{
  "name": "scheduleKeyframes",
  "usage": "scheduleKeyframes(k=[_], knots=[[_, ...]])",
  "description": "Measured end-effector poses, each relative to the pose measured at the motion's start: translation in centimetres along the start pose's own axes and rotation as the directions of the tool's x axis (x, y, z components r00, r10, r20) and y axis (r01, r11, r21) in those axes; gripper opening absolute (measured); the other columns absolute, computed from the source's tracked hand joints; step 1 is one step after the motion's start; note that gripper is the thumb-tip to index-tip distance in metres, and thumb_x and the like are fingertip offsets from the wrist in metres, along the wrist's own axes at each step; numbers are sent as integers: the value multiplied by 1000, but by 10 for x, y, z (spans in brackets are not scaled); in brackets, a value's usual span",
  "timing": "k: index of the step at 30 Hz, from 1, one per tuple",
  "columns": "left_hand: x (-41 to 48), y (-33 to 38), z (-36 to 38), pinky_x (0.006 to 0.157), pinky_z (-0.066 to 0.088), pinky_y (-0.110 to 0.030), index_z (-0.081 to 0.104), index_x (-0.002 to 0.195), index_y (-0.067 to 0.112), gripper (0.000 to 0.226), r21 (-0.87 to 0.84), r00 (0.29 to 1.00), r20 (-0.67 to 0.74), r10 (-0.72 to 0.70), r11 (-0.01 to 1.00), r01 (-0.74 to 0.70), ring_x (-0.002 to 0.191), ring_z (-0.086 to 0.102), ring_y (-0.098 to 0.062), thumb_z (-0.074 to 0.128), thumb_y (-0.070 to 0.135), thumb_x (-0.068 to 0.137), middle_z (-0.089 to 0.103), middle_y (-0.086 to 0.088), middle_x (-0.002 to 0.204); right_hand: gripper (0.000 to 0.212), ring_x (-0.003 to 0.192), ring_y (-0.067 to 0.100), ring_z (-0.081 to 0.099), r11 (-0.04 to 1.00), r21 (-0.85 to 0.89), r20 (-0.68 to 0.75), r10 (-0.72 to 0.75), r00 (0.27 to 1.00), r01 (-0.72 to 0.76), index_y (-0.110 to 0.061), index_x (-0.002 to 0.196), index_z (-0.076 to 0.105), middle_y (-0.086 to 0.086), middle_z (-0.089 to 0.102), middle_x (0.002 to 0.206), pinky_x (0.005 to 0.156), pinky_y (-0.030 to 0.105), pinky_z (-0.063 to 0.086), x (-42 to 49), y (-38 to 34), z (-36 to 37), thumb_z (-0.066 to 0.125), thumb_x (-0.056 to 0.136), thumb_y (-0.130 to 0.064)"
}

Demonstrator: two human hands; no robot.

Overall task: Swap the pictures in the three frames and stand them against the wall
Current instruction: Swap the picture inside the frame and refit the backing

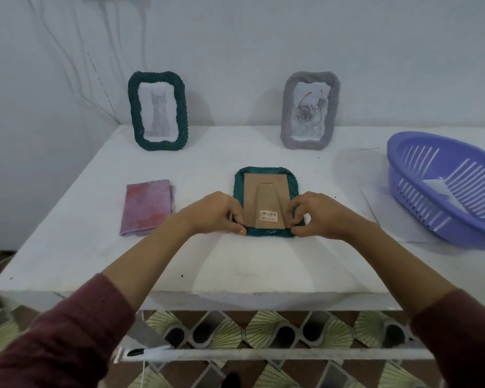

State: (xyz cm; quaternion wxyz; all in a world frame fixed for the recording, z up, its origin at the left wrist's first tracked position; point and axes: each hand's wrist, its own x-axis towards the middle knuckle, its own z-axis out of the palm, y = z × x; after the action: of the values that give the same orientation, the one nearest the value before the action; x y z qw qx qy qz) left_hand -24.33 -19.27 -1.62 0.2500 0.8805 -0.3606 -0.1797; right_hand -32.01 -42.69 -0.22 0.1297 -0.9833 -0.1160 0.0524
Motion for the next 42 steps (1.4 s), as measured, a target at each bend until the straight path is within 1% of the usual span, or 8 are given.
scheduleKeyframes(k=[3,8,15,19,31,35,39,42], knots=[[-1,1,1,68,43,-16,75,85,10,15,-47,999,-10,-33,998,33,76,56,-9,76,20,74,69,-2,92,14,97,17,57,1000,3,-6,-19,1000,19,-8,71,70,-2,65,108,83,29,44,1,0,1,69,73,-21],[-3,0,2,68,44,-11,74,75,19,5,-150,998,-22,-51,988,47,73,57,-1,77,15,73,69,0,88,15,93,19,58,999,27,-21,-28,999,28,-5,73,70,3,65,103,84,33,47,1,3,3,69,73,-20],[1,8,0,74,49,-35,76,80,10,9,-79,997,-26,-68,995,66,73,59,-13,77,15,72,73,-7,87,13,86,23,60,994,112,-43,-2,999,7,0,68,69,6,66,94,78,35,49,3,4,7,70,69,-13],[-1,8,2,78,52,-38,76,80,11,8,-26,997,-39,-63,998,62,78,65,-19,75,16,74,73,-5,86,11,87,23,61,992,125,-37,12,999,-7,-2,64,66,2,62,86,78,36,50,3,3,7,70,68,-11],[-3,12,16,66,46,-30,67,69,2,17,218,985,-174,16,976,23,63,55,-16,66,17,75,67,-8,72,7,83,22,62,984,175,-38,41,998,-33,-4,64,67,-3,59,80,74,34,49,6,6,10,69,70,-8],[0,10,17,65,46,-29,67,68,2,14,158,980,-198,-17,986,49,62,52,-12,67,15,74,66,-5,73,7,91,23,63,974,221,-36,61,998,-51,-5,63,68,4,65,89,81,38,52,7,8,11,70,70,-7],[2,7,17,59,43,-16,63,62,10,11,33,977,-200,-69,996,77,55,53,1,68,11,71,61,9,61,5,95,25,63,966,249,-29,79,996,-69,-4,64,69,6,65,92,83,39,51,7,9,11,70,69,-5],[4,6,16,61,47,-14,68,67,9,3,-65,978,-178,-105,993,94,55,55,9,68,7,69,64,13,63,5,94,26,63,963,257,-20,85,996,-77,-3,65,70,8,65,91,83,39,50,6,7,10,70,70,-5]])
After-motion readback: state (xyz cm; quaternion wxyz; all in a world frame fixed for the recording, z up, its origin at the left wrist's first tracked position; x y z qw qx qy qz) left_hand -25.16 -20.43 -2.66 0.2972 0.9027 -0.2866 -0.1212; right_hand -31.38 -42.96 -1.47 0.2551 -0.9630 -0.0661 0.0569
